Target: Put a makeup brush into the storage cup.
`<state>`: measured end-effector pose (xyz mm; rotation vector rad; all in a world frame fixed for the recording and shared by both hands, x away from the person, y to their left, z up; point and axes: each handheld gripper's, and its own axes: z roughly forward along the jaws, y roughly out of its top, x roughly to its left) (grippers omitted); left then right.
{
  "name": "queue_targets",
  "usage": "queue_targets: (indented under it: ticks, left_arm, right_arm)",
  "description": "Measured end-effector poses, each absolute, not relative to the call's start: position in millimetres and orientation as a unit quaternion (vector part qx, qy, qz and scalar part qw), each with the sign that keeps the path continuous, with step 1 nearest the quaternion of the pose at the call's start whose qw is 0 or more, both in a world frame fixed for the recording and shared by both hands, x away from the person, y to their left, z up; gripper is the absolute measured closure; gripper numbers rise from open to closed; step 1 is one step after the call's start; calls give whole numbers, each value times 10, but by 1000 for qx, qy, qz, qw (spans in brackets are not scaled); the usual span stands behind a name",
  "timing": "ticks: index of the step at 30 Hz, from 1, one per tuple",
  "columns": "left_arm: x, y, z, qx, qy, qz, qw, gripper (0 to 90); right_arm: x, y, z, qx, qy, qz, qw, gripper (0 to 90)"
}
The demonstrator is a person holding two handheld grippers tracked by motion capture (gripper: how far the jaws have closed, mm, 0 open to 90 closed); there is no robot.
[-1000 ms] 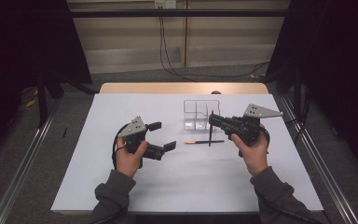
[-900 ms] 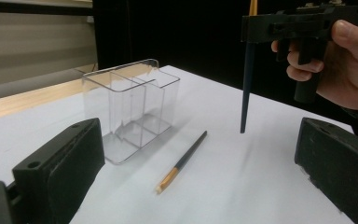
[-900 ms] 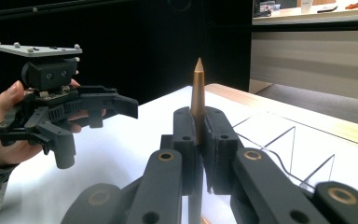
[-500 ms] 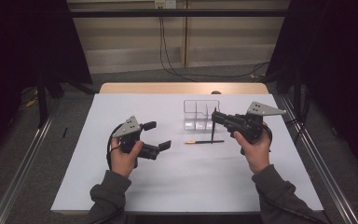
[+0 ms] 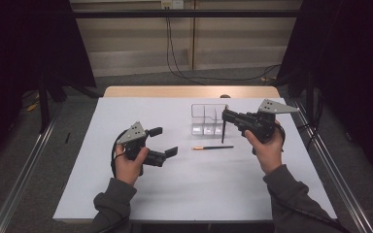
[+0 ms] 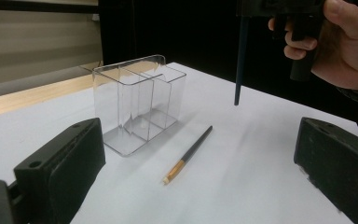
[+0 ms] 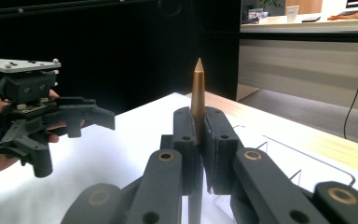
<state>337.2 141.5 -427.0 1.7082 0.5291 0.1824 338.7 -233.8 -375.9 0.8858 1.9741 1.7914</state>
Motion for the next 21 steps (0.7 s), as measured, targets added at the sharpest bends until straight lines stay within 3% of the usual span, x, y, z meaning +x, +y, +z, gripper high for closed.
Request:
queue_targets:
  ticks: [21]
  left_arm:
    - [3377, 1434, -4282, 748, 230, 81, 617, 16]
  right_arm:
    - [3532, -2345, -3611, 309, 685, 636, 179, 843]
